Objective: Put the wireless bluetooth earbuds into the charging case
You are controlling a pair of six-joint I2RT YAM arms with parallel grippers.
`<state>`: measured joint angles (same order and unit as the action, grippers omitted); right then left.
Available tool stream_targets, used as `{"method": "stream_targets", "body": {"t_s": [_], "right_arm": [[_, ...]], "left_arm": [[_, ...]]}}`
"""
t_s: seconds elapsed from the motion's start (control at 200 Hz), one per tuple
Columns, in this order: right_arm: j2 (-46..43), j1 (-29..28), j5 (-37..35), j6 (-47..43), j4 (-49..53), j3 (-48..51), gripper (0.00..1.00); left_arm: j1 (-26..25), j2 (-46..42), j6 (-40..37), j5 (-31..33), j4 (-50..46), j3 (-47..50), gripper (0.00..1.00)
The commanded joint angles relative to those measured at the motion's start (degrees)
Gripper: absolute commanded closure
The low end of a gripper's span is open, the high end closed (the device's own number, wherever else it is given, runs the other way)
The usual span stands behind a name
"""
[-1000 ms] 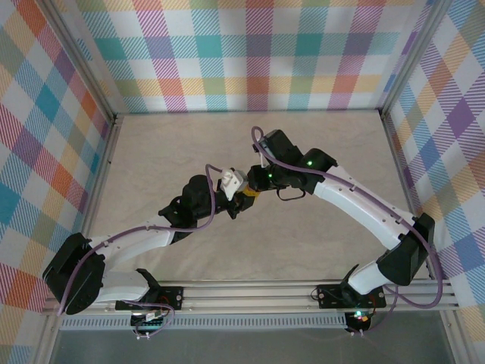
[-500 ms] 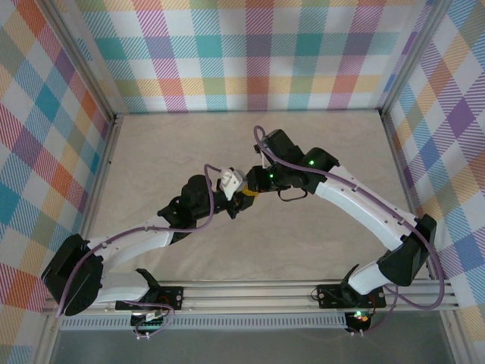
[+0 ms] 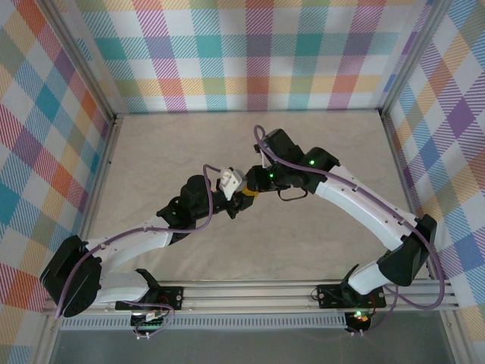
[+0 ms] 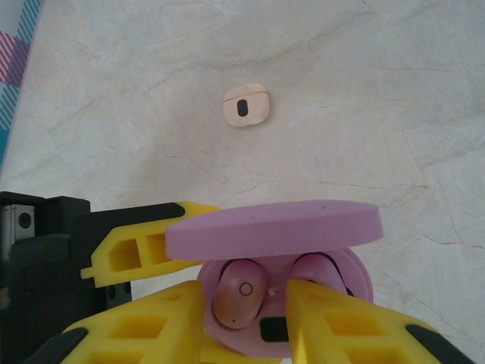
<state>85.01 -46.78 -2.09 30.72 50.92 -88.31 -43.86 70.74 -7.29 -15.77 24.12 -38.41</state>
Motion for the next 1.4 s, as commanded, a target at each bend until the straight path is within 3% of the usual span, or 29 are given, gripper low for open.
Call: {"method": "stream_targets", "body": {"t_s": [0.0,0.215,0.35,0.56,0.73,0.975,1.19,1.395], "right_arm": [[-3.28,1.44,2.04,-1.66,0.68,-3.59,0.66],[-6.85,12.1,11.23,-4.0,2.43,-7.3,0.65],[-4.61,17.76,17.89,-6.55,2.7,-8.0,0.65],[2.08,18.14,28.22,-7.88,-0.67,-5.99,0.68],[1.52,17.79,34.86,-7.17,-3.92,-1.27,0.71],[-8.28,16.99,34.54,-4.41,-6.62,8.63,0.67],[-16.74,17.55,29.06,2.61,-12.6,16.12,0.54],[-18.14,18.35,37.93,13.88,-26.76,24.94,0.5]], "left_arm": [[-1.23,-1.42,-0.62,-0.34,1.86,-0.09,1.0],[-1.19,-2.24,-1.65,-3.97,2.95,0.44,1.0],[-1.23,-2.87,-2.38,-8.17,3.06,0.06,1.0],[-1.21,-2.78,-2.46,-13.25,-1.15,-3.85,1.0],[-1.19,-2.8,-2.1,-13.0,-3.09,-5.53,1.0],[-1.03,-2.12,-0.19,-10.36,-0.53,-5.5,1.0],[-0.7,-0.91,2.33,-9.55,2.96,-4.54,1.0],[-0.28,-1.16,6.34,-9.53,7.12,-3.01,1.0]]}}
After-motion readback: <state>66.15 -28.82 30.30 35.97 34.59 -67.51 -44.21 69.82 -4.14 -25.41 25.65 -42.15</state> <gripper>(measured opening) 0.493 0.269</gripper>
